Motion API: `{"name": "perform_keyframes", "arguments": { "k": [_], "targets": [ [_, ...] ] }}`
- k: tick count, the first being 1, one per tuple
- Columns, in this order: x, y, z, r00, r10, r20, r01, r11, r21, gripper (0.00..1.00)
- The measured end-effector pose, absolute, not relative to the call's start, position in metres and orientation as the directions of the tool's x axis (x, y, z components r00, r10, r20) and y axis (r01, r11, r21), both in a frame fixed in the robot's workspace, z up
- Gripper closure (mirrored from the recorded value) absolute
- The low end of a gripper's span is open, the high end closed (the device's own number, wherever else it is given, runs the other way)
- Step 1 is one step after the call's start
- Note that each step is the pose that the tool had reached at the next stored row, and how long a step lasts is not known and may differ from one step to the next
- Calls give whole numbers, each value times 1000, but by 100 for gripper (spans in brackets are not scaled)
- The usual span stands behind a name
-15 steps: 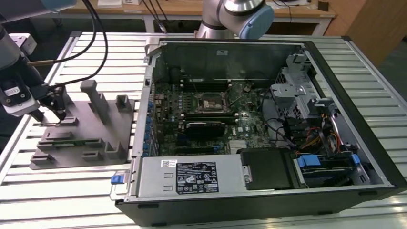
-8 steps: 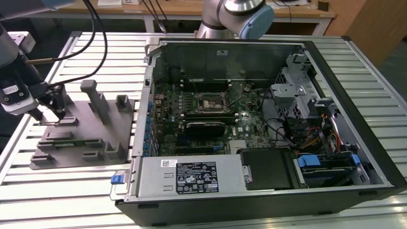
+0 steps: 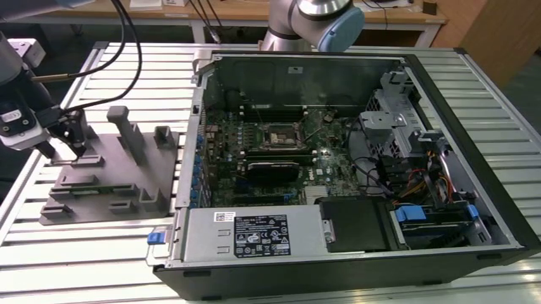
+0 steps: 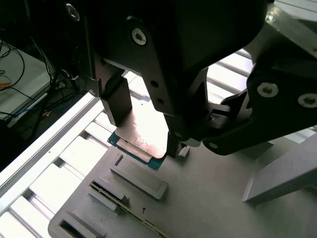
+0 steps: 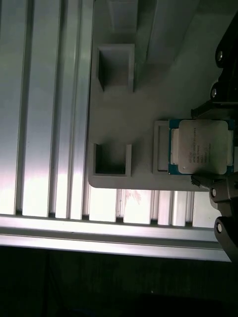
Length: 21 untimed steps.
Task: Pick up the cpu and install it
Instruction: 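Pick up the cpu and move it towards the insertion slot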
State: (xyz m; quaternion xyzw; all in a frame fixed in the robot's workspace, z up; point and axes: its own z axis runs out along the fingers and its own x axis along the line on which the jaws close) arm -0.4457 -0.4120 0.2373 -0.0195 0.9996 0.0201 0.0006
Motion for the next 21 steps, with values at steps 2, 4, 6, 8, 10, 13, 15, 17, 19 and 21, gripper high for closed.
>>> {"name": "perform_keyframes", "arguments": {
  "k": [2,4,6,8,10,13,15,17,19,21],
  "targets": [
    [-446,-412,239,-999,-39,-2,-39,998,40,47],
    [-446,-412,241,-999,-39,-2,-39,998,40,47],
    [-446,-412,242,-999,-39,-2,-39,998,40,47],
    [-446,-412,244,-999,-39,-2,-39,998,40,47],
    [-446,-412,245,-999,-39,-2,-39,998,40,47],
    [-446,-412,246,-999,-39,-2,-39,998,40,47],
    [-446,-412,248,-999,-39,-2,-39,998,40,47],
    [-446,-412,249,-999,-39,-2,-39,998,40,47],
    [-446,-412,250,-999,-39,-2,-39,998,40,47],
    [-446,-412,251,-999,-39,-2,-39,998,40,47]
  ]
}}
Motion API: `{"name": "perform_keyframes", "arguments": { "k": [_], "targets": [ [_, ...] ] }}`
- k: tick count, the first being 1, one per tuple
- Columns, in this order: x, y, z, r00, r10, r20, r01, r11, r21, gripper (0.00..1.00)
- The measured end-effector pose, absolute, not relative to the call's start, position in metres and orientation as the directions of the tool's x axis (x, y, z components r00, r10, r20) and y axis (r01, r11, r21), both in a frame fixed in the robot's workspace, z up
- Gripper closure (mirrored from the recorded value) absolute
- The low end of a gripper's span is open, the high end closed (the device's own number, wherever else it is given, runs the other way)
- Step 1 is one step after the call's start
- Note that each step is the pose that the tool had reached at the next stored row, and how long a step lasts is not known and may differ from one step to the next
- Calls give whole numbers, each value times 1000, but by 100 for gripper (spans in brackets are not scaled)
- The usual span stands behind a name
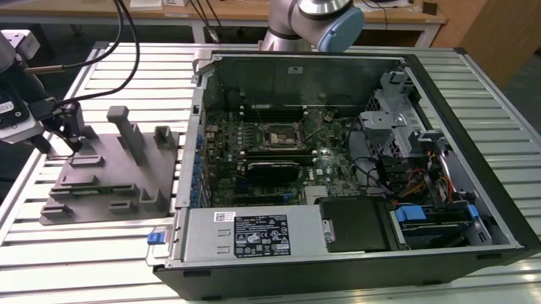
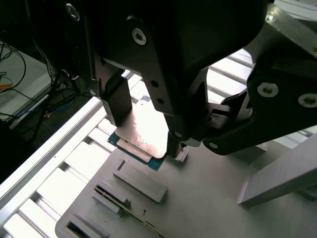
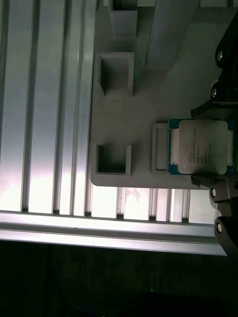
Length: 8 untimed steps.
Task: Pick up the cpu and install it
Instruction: 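Pick up the cpu and move it towards the insertion slot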
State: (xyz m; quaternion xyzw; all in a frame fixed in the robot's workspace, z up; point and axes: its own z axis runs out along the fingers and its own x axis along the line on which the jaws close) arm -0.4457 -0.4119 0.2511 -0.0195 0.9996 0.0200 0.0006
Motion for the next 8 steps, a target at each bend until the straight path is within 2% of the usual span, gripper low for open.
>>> {"name": "perform_keyframes", "arguments": {
  "k": [8],
  "targets": [
    [-446,-412,255,-999,-39,-2,-39,998,40,47]
  ]
}}
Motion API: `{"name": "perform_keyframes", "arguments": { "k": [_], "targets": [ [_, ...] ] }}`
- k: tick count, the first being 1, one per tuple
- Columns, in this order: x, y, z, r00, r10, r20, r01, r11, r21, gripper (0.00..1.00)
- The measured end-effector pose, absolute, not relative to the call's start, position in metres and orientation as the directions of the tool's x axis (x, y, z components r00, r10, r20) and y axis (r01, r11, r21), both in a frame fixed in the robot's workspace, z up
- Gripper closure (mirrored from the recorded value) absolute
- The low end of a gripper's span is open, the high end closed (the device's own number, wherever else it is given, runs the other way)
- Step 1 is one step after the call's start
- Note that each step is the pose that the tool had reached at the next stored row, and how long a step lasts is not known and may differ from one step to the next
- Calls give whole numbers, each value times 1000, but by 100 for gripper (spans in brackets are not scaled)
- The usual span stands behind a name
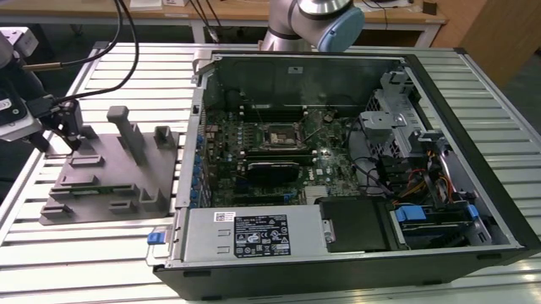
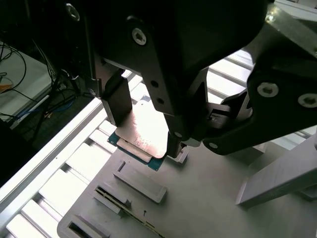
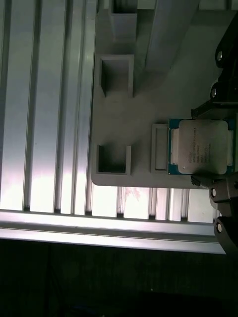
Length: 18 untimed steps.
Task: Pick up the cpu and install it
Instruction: 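Pick up the cpu and move it towards the insertion slot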
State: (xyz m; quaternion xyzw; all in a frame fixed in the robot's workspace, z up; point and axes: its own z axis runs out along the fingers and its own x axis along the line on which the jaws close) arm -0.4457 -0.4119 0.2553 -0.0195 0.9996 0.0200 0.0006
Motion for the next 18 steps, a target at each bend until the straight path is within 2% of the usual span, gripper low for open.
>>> {"name": "perform_keyframes", "arguments": {
  "k": [18],
  "targets": [
    [-446,-412,267,-999,-39,-2,-39,998,40,47]
  ]
}}
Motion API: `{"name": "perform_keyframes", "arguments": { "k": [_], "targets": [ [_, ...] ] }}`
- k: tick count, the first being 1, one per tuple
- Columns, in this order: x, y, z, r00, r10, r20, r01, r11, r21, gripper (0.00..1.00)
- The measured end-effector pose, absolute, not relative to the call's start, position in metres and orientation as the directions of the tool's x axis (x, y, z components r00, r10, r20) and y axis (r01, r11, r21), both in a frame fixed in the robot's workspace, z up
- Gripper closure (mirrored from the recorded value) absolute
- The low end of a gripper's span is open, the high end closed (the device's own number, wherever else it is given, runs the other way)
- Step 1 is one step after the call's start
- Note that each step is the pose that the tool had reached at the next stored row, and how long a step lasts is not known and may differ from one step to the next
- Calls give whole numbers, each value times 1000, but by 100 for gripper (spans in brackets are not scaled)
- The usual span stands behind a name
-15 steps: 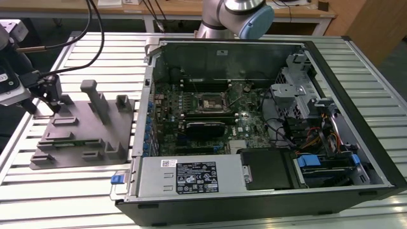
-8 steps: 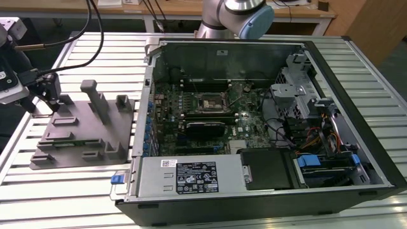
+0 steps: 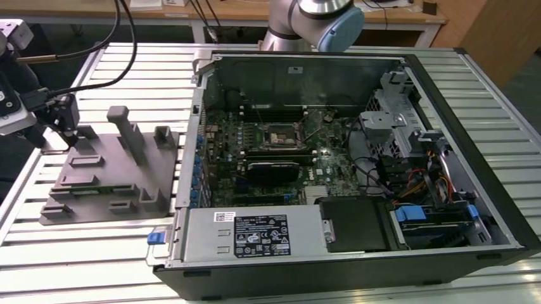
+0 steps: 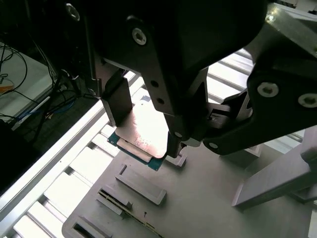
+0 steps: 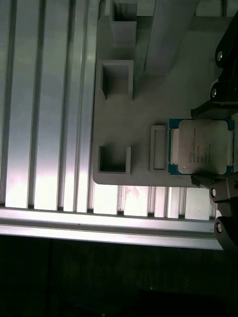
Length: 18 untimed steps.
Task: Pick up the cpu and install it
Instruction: 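Pick up the cpu and move it towards the insertion slot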
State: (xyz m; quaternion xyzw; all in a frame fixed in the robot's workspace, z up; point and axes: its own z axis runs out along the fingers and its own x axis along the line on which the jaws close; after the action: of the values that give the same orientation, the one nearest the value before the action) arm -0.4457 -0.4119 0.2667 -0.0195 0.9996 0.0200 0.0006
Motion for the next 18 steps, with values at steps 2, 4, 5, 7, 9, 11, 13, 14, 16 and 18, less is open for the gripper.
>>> {"name": "perform_keyframes", "arguments": {
  "k": [2,4,5,7,9,11,13,14,16,18],
  "targets": [
    [-446,-412,268,-999,-39,-2,-39,998,40,47],
    [-446,-412,269,-999,-39,-2,-39,998,40,47],
    [-446,-412,270,-999,-39,-2,-39,998,40,47],
    [-446,-412,271,-999,-39,-2,-39,998,40,47],
    [-446,-412,272,-999,-39,-2,-39,998,40,47],
    [-446,-412,273,-999,-39,-2,-39,998,40,47],
    [-446,-412,274,-999,-39,-2,-39,998,40,47],
    [-446,-412,275,-999,-39,-2,-39,998,40,47],
    [-446,-412,276,-999,-39,-2,-39,998,40,47],
    [-446,-412,277,-999,-39,-2,-39,998,40,47]
  ]
}}
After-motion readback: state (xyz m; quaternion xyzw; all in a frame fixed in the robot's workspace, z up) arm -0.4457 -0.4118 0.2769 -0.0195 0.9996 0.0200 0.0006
